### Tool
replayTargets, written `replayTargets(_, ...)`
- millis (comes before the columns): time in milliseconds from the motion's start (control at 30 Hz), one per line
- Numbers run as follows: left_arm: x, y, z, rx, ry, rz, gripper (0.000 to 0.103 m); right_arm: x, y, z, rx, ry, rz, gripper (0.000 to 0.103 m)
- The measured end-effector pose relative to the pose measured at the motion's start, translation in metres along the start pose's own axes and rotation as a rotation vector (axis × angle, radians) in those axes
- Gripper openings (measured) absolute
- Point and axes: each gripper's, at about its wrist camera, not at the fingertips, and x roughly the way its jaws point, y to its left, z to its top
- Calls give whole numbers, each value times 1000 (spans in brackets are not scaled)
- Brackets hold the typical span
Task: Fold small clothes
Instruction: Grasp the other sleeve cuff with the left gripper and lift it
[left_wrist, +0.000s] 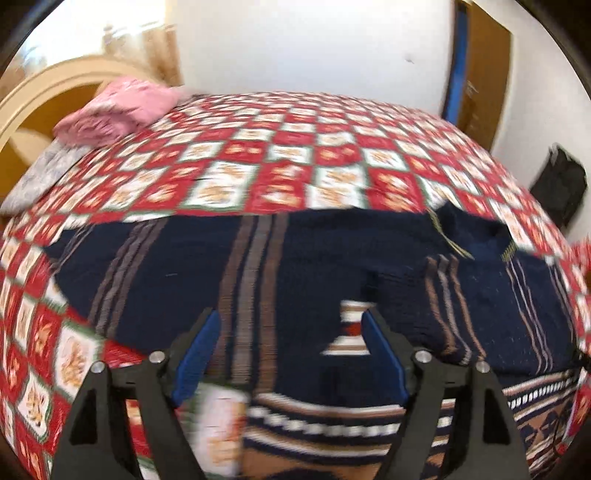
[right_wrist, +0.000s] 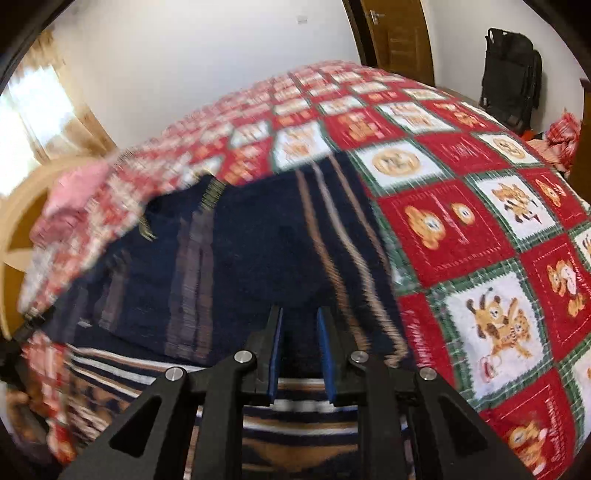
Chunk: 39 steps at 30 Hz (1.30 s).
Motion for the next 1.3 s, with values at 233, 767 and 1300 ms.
replayTargets(233,-17,115,11,-195,-58,173,100,-52,59,0,-57,-146,159,20)
replayTargets(767,77,277,32,-583,45,320,92,-19,118,-22,-150,-17,242,56)
replayTargets(1300,94,231,46,-414,46,379,14,-14,107,-26,-98,18,226,56)
